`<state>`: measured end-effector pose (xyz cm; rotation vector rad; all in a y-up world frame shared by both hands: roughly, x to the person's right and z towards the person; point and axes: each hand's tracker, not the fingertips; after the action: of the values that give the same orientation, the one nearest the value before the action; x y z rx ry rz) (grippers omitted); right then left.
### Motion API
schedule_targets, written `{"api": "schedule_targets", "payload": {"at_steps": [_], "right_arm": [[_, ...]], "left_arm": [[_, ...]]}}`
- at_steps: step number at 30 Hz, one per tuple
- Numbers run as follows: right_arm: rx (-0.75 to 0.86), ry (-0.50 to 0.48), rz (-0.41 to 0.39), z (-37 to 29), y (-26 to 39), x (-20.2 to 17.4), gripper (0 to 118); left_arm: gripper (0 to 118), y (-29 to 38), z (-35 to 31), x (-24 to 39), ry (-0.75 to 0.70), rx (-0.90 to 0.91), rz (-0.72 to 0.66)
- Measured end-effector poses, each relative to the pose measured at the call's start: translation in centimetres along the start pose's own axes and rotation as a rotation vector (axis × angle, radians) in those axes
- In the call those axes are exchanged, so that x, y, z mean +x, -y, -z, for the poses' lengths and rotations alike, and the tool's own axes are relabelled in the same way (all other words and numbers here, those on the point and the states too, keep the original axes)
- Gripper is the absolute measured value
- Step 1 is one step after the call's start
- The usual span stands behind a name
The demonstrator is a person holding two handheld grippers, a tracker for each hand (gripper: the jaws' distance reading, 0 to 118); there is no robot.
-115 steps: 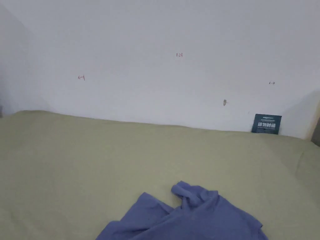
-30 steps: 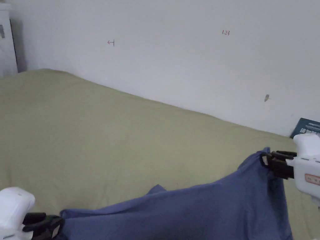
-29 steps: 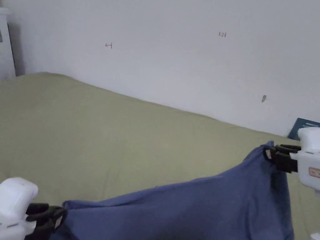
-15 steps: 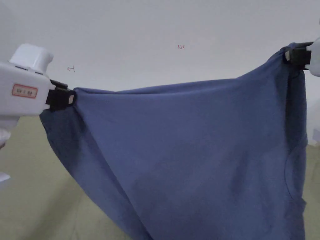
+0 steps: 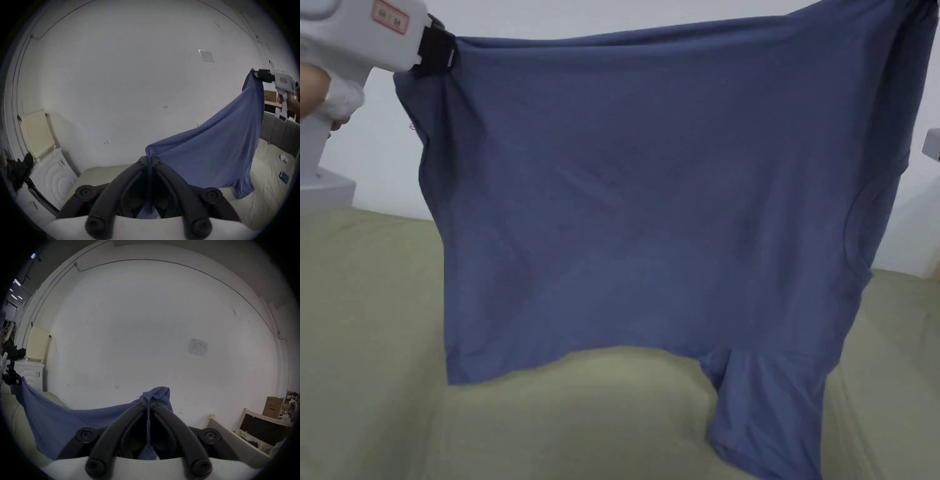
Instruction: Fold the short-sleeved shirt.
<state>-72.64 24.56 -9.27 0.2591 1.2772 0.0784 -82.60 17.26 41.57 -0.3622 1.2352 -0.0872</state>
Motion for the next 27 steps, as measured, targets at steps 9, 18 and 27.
{"api": "schedule_targets", "payload": {"at_steps": [9, 18, 27], "right_arm": [[0.073, -0.053, 0.001, -1.8, -2.4, -0.4, 0], [-0.100, -0.164, -0.011, -10.3, 6.2, -2.0, 0], [-0.189, -0.254, -0.006, -20.6, 11.7, -0.8, 0]], "left_arm": [[5, -0.7, -1.5, -1.3, -0.034, 0.057, -0.009], [5, 7.3, -7.3, 2.0, 0.053, -0.045, 0.049], [5, 16.3, -14.5, 3.4, 0.137, -0.118, 0.073]]}}
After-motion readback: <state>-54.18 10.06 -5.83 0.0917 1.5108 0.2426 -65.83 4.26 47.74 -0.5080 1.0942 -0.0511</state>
